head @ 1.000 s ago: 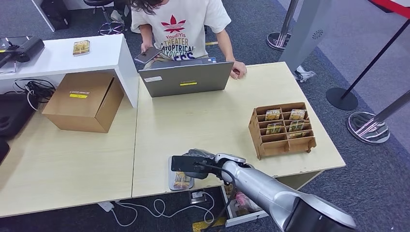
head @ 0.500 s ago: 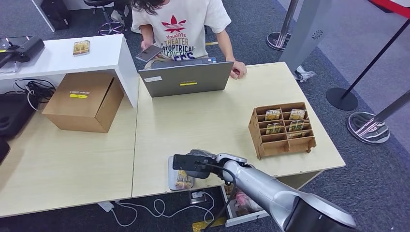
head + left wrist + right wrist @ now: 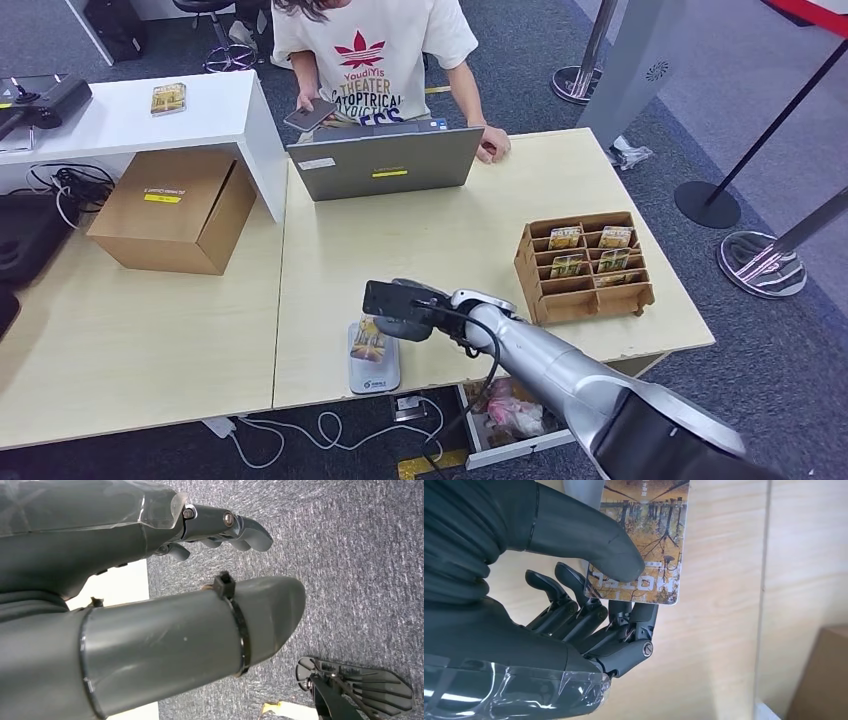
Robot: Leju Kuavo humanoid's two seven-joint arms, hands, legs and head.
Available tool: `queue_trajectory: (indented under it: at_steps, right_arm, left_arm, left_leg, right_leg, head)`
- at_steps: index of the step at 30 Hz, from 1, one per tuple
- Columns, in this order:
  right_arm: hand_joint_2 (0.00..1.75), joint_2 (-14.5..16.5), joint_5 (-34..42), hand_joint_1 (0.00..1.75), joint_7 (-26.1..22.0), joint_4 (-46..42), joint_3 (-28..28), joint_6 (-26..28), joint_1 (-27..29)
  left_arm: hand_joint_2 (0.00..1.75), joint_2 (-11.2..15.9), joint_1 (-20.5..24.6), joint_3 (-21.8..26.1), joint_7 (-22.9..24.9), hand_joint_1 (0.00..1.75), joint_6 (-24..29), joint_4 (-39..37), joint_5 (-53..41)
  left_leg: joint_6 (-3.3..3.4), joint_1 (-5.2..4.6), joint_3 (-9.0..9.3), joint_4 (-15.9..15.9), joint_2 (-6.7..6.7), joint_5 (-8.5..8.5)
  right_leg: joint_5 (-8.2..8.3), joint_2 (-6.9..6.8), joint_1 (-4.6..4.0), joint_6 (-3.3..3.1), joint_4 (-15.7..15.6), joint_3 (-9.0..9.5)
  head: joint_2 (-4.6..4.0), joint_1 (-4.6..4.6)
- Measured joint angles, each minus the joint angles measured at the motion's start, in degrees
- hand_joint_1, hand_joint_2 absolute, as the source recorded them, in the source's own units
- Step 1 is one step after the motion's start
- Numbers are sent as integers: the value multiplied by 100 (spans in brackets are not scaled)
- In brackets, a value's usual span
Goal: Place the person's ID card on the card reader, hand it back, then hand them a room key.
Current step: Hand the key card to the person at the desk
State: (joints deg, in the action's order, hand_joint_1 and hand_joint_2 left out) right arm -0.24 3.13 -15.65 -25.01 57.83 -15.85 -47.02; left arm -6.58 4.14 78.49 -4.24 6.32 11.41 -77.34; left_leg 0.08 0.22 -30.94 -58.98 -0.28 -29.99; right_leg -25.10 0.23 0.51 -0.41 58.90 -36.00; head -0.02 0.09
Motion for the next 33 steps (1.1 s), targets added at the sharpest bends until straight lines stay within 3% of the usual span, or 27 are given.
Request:
queue_trajectory:
  at_steps: [6, 17, 25, 33]
  right_arm:
    - [175, -164, 220, 175, -85, -406, -279, 150, -194]
    - [175, -568, -99, 175, -271, -1176, -747, 1279, -283]
    - [175, -590, -1476, 175, 108, -1283, -1190, 2644, -605]
    - [175, -266, -2737, 175, 452, -962, -1554, 3471, -1147]
  left_arm:
    - [0, -1, -1, 0, -53, 0, -5, 0, 23]
    - [0, -7, 1, 0, -83, 0, -32, 0, -22]
    - [0, -33, 19, -13, -38, 0, -52, 0, -86]
    - [0, -59, 45, -26, 48, 0, -35, 0, -72]
  left_leg:
    - [0, 0, 1, -1, -1, 0]
    - [0, -2, 0, -2, -1, 0]
    - [0, -1, -1, -2, 0, 1]
    - [1, -1, 0, -2, 0, 3]
  right_leg:
    - [0, -1, 0, 0, 0, 0]
    - [0, 0, 0, 0, -1, 0]
    - [5, 0, 0, -1, 1, 0]
    - [5, 1, -1, -1, 2, -1]
  head:
    - [0, -1]
    - [0, -1]
    - [0, 0]
    - [0, -1]
